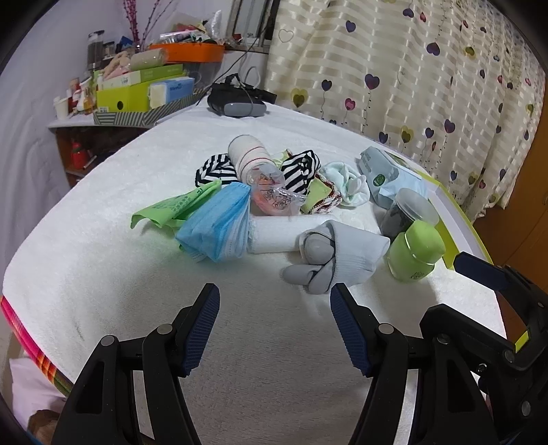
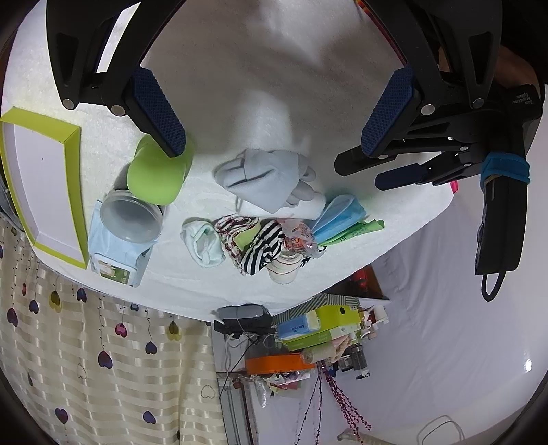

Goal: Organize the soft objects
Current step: 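Move the right tool toward the grey sock bundle, then close the right tool on the grey sock bundle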

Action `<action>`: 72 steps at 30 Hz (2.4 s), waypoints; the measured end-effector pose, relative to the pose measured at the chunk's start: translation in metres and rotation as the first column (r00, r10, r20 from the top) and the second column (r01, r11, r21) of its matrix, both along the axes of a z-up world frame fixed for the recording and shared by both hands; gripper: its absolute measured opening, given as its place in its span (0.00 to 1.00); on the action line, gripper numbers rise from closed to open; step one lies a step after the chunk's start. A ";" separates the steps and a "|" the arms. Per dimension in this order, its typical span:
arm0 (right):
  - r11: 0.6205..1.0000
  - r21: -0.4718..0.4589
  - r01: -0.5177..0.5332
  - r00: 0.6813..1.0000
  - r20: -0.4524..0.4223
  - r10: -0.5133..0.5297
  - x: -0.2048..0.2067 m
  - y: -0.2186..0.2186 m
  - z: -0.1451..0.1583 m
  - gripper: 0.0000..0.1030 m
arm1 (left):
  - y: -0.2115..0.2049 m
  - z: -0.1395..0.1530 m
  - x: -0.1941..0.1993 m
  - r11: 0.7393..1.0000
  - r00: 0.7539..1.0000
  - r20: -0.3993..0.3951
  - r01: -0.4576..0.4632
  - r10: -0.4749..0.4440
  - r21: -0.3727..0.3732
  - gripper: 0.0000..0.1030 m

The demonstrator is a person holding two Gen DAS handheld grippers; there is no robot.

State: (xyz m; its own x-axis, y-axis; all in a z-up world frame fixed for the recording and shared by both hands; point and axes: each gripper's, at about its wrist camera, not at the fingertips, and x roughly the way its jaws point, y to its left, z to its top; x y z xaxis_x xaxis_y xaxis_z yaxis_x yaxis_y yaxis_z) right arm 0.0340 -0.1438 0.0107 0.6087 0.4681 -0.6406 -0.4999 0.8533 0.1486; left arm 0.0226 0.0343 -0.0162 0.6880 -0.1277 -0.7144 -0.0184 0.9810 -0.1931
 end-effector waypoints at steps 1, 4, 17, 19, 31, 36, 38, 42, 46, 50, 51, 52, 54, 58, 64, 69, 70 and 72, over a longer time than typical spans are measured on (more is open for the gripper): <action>1.000 -0.002 -0.001 1.000 0.001 0.001 0.000 0.001 0.000 1.00 | 0.001 0.000 0.000 1.000 1.000 0.000 0.000 0.000 -0.004 0.65; 1.000 -0.004 -0.004 1.000 0.002 0.004 0.001 0.003 0.001 1.00 | 0.003 -0.001 0.001 1.000 1.000 0.001 -0.003 0.003 -0.009 0.65; 1.000 -0.013 -0.009 1.000 0.003 0.009 0.005 0.012 0.001 1.00 | 0.013 -0.002 0.002 1.000 1.000 0.000 -0.011 0.011 -0.021 0.65; 1.000 -0.011 -0.010 1.000 0.005 0.010 0.006 0.012 0.001 1.00 | 0.013 -0.001 0.002 1.000 1.000 0.002 -0.012 0.012 -0.016 0.65; 0.999 -0.043 -0.023 1.000 -0.013 0.022 0.022 0.033 -0.005 0.99 | 0.038 -0.002 0.004 0.999 0.999 0.028 -0.031 0.032 -0.019 0.65; 0.997 -0.071 -0.020 0.999 -0.040 0.017 0.035 0.040 -0.014 0.90 | 0.049 -0.003 0.010 0.998 0.998 0.031 -0.045 0.046 -0.032 0.65; 0.996 -0.091 -0.019 0.999 -0.048 0.014 0.041 0.042 -0.017 0.90 | 0.054 -0.003 0.014 0.998 0.998 0.033 -0.053 0.054 -0.033 0.65; 0.991 -0.131 -0.025 0.998 -0.053 0.018 0.049 0.048 -0.022 0.90 | 0.061 -0.002 0.021 0.998 0.998 0.040 -0.056 0.057 -0.032 0.65; 0.979 -0.200 -0.027 0.999 -0.043 0.018 0.055 0.055 -0.026 0.90 | 0.064 -0.002 0.029 0.998 0.998 0.038 -0.039 0.041 -0.044 0.65; 0.964 -0.264 -0.035 0.999 -0.022 0.031 0.056 0.060 -0.027 0.90 | 0.067 -0.006 0.037 0.997 0.999 0.020 -0.033 0.034 -0.063 0.65; 0.962 -0.270 -0.036 0.999 -0.014 0.033 0.056 0.060 -0.026 0.90 | 0.067 -0.007 0.037 0.997 0.999 0.021 -0.032 0.033 -0.065 0.65; 0.959 -0.281 -0.039 0.999 -0.012 0.037 0.056 0.060 -0.027 0.90 | 0.068 -0.008 0.038 0.997 0.999 0.019 -0.029 0.031 -0.071 0.65; 0.948 -0.315 -0.045 0.999 -0.021 0.041 0.060 0.063 -0.031 0.90 | 0.066 -0.011 0.040 0.997 1.000 0.016 -0.026 0.027 -0.078 0.65; 0.942 -0.331 -0.060 0.998 -0.052 0.045 0.063 0.066 -0.037 0.74 | 0.064 -0.015 0.044 0.995 1.000 0.008 -0.015 0.016 -0.101 0.65; 0.945 -0.319 -0.066 0.997 -0.046 0.054 0.056 0.058 -0.033 0.48 | 0.065 -0.021 0.046 0.988 1.000 -0.002 -0.004 0.004 -0.153 0.65; 0.961 -0.268 -0.062 0.998 -0.043 0.052 0.050 0.048 -0.027 0.47 | 0.066 -0.023 0.047 0.984 1.000 0.007 -0.008 0.010 -0.175 0.65; 0.963 -0.264 -0.062 0.998 -0.042 0.053 0.050 0.048 -0.026 0.47 | 0.065 -0.021 0.047 0.986 1.000 0.018 -0.010 0.014 -0.165 0.65; 0.966 -0.250 -0.066 0.998 -0.037 0.058 0.048 0.046 -0.023 0.47 | 0.065 -0.019 0.049 0.988 1.000 0.026 -0.011 0.016 -0.151 0.65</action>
State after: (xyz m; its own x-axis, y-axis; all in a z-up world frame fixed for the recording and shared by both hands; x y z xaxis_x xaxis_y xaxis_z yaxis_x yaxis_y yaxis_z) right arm 0.0823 -0.0976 -0.0121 0.5629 0.3266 -0.7593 -0.5515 0.8326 -0.0506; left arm 0.0716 0.0993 -0.0353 0.7094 -0.2230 -0.6686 -0.0242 0.9404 -0.3393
